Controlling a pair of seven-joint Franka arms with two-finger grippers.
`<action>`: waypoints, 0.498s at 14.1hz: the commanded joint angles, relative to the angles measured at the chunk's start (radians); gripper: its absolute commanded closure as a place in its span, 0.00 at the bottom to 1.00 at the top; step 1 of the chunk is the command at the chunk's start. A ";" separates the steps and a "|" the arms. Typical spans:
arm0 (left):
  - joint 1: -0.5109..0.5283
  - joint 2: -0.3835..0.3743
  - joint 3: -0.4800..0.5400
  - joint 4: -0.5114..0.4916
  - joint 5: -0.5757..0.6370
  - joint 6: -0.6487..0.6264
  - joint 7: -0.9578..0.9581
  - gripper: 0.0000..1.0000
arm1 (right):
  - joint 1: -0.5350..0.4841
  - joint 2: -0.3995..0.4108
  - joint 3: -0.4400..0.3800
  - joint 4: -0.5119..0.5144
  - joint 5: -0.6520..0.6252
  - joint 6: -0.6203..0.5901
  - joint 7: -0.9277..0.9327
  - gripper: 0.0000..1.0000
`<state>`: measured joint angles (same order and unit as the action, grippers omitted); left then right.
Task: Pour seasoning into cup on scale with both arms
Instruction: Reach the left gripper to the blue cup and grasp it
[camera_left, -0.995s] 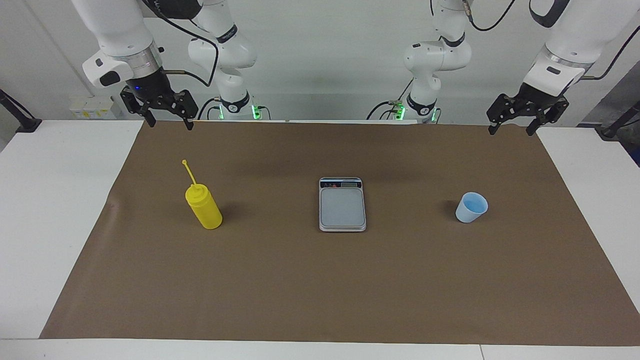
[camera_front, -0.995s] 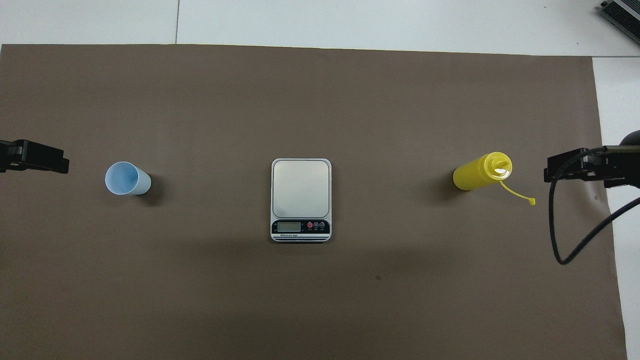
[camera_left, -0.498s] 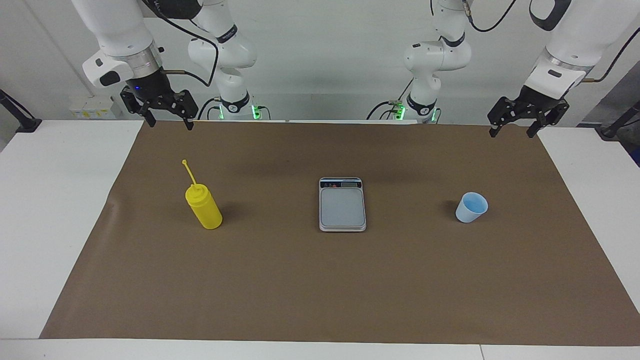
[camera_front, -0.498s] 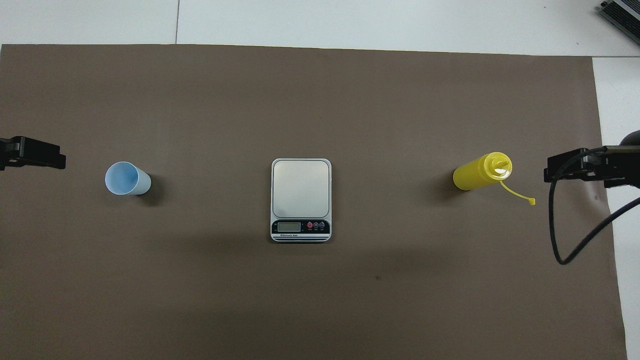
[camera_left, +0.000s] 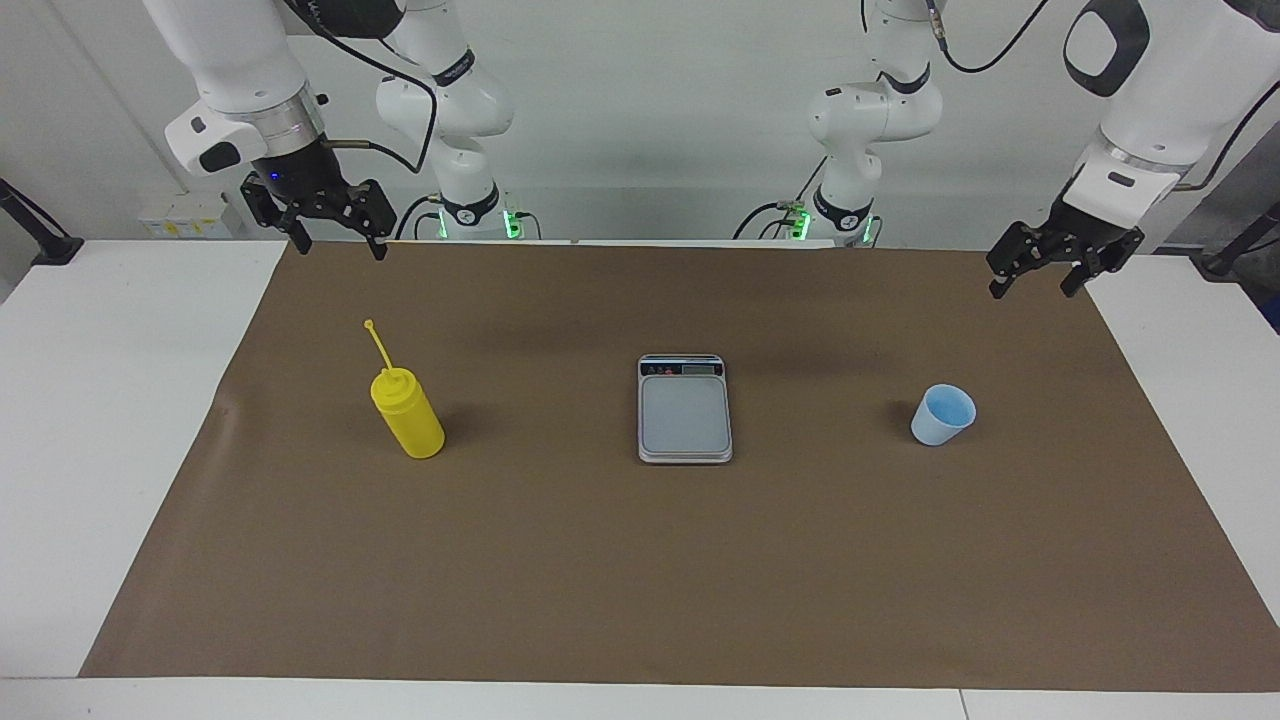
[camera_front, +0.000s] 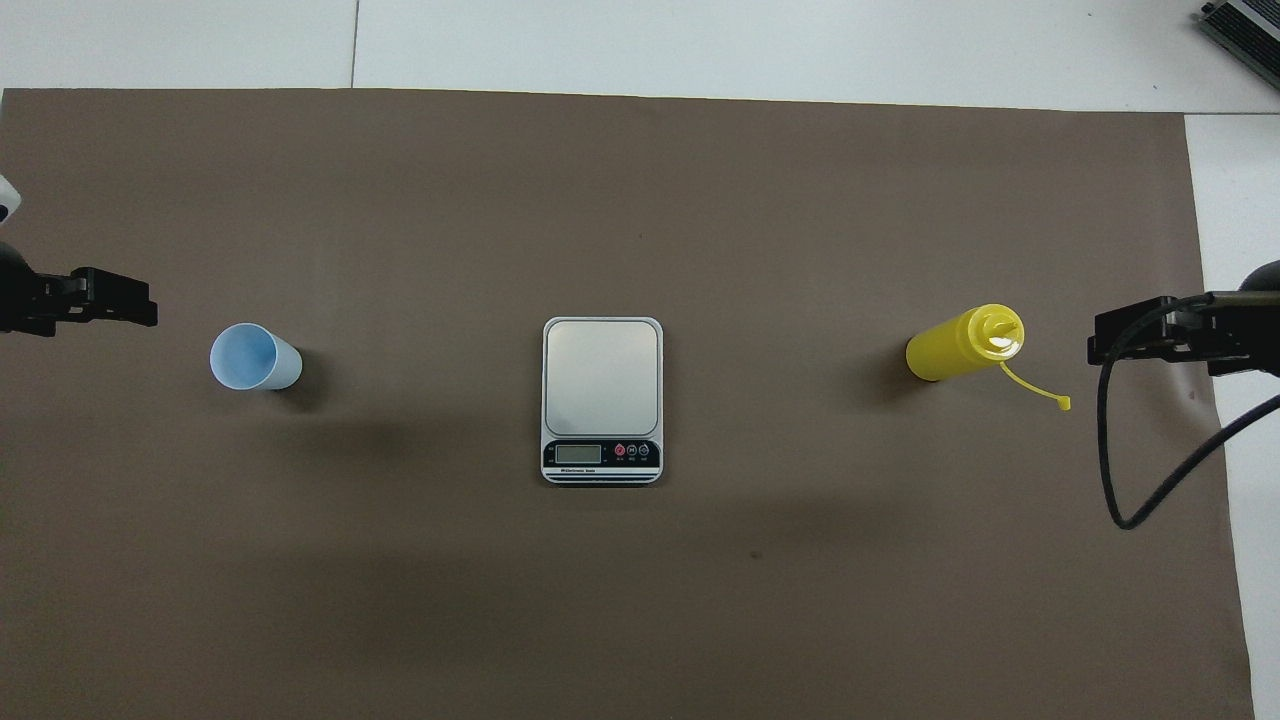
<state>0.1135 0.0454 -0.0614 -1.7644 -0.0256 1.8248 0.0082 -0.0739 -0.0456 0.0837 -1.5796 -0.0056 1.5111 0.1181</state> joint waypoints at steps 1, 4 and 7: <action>0.020 0.016 -0.006 -0.065 -0.013 0.094 -0.020 0.00 | -0.014 -0.027 0.007 -0.033 -0.002 0.017 -0.009 0.00; 0.023 0.007 -0.008 -0.229 -0.013 0.293 -0.062 0.00 | -0.014 -0.027 0.007 -0.031 -0.002 0.017 -0.009 0.00; 0.026 0.014 -0.008 -0.260 -0.014 0.338 -0.065 0.00 | -0.014 -0.027 0.007 -0.031 -0.002 0.017 -0.008 0.00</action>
<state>0.1260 0.0848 -0.0614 -1.9818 -0.0274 2.1235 -0.0421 -0.0739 -0.0456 0.0837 -1.5796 -0.0056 1.5111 0.1181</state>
